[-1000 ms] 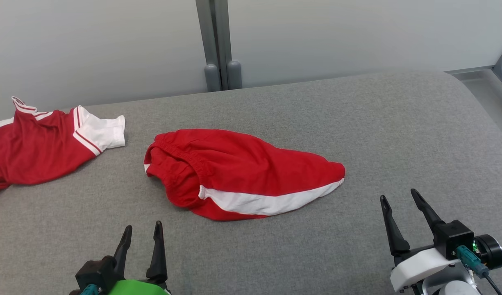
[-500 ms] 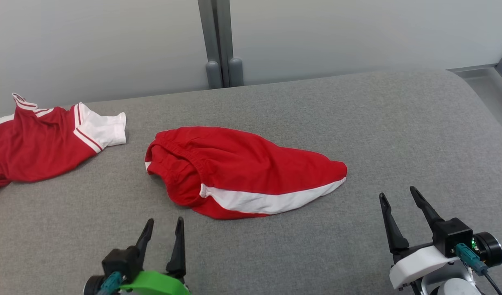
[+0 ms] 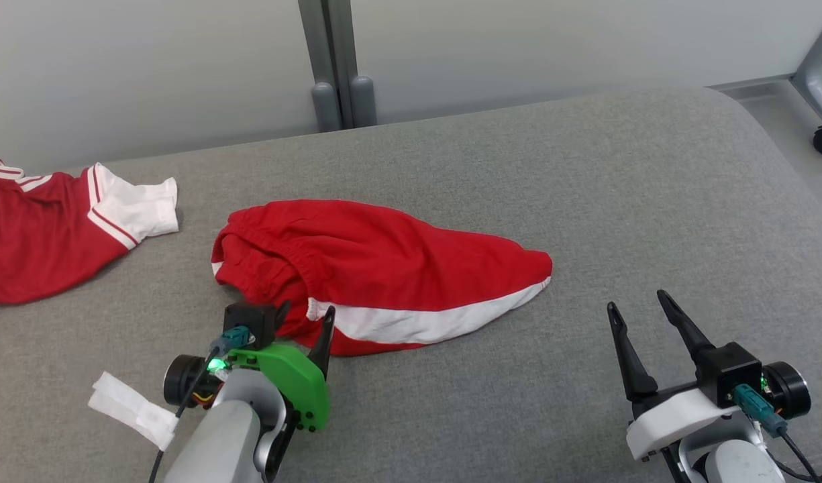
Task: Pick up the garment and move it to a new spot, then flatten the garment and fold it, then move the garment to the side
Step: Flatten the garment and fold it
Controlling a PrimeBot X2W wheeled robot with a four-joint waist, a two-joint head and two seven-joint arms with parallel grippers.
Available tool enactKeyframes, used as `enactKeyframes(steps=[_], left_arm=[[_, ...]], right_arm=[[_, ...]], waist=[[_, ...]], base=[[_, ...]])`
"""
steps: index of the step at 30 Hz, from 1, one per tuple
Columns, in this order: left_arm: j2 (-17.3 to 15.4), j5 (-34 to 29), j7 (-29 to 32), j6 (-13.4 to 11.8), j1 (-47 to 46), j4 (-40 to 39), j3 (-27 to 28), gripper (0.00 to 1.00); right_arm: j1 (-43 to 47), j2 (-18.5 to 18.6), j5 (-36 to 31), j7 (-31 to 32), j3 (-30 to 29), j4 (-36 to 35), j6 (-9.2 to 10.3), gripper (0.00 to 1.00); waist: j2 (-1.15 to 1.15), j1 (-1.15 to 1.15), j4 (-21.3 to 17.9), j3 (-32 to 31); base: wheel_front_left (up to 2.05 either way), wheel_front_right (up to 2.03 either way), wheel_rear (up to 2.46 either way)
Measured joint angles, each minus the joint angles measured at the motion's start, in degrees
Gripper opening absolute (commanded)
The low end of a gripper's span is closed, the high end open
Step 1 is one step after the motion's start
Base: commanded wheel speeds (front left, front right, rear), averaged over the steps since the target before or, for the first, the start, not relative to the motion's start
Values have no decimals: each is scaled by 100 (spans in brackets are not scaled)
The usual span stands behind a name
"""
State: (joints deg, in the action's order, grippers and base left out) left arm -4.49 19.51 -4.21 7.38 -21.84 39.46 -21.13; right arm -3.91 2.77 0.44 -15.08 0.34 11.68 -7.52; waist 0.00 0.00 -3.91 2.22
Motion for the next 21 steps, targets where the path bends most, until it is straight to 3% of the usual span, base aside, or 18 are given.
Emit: enactKeyframes(steps=[14,15,16,17,18,19,21], left_arm=[[-190,617,142,1,-770,1044,-487,97],[-190,644,114,1,-805,1084,-515,82],[-190,693,91,1,-833,1115,-545,45],[-186,750,67,1,-857,1150,-576,34],[-183,793,59,1,-882,1187,-603,10],[-179,823,49,1,-912,1238,-642,0],[-157,889,-55,1,-961,1295,-668,0]], right_arm=[[-177,0,56,0,-14,16,0,100],[-190,1,59,0,-20,19,0,100],[-201,0,59,0,-27,21,0,100],[-209,0,59,0,-40,26,0,100],[-215,0,59,0,-55,33,0,100],[-225,0,58,0,-73,44,0,100],[-241,1,51,0,-101,60,0,100]], waist=[[0,0,-339,401],[0,0,-351,420],[0,0,-358,437],[0,0,-362,452],[0,0,-362,462],[0,0,-355,470],[0,0,-336,479]], base=[[0,0,0],[0,0,0],[0,0,0],[0,0,0],[0,0,0],[0,0,0],[0,0,0]])
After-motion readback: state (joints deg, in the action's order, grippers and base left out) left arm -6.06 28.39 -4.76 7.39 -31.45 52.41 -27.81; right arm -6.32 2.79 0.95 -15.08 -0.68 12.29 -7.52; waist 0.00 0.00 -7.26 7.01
